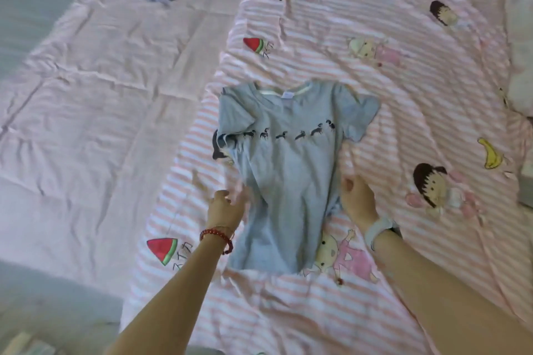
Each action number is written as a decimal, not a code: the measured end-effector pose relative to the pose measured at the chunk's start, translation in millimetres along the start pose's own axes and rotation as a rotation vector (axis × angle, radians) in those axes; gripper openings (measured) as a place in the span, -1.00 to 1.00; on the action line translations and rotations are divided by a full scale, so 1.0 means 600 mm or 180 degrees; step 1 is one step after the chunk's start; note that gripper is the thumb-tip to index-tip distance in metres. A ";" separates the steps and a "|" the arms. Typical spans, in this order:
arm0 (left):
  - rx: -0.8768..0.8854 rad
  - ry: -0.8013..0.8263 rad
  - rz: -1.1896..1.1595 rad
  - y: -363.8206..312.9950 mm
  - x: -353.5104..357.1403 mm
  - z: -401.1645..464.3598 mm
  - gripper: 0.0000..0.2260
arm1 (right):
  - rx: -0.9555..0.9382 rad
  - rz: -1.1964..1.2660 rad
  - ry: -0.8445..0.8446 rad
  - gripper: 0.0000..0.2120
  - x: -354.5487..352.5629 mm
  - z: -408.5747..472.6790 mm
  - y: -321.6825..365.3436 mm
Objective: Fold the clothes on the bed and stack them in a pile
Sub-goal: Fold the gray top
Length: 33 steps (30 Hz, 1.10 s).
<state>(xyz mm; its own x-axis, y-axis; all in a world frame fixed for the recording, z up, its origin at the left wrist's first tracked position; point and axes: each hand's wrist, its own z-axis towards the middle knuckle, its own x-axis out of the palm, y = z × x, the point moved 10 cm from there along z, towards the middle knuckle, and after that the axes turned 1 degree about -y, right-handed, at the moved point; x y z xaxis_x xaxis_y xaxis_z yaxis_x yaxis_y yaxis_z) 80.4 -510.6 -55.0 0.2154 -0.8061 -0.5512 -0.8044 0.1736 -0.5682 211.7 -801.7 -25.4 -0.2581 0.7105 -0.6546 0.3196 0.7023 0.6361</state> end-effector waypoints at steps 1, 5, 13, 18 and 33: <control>-0.0071 0.0116 0.0118 0.032 0.026 -0.006 -0.44 | 0.0168 0.0047 0.0031 -0.74 0.013 -0.007 -0.035; 0.0352 -0.0042 0.0499 0.059 0.060 -0.024 -0.68 | 0.0172 0.0522 0.0333 -0.71 0.061 -0.013 -0.052; 0.0835 -0.0926 -0.0585 0.001 -0.064 -0.072 -0.89 | -0.0515 0.0820 -0.0718 -0.73 -0.035 -0.052 0.015; 0.0204 -0.0867 -0.0002 0.079 -0.100 -0.063 -0.72 | -0.0561 -0.0298 -0.0532 -0.81 -0.084 -0.081 -0.035; 0.1426 -0.0515 0.2037 -0.013 0.002 -0.072 -0.59 | 0.0145 -0.0859 -0.0386 -0.67 -0.060 -0.103 -0.141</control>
<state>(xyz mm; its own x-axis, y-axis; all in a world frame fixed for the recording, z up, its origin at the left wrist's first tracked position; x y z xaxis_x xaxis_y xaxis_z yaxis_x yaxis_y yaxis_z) 63.0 -537.7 -24.7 -0.1078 -0.3868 -0.9158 -0.5073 0.8136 -0.2839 137.9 -884.1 -30.2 -0.2293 0.4858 -0.8434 0.2956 0.8604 0.4152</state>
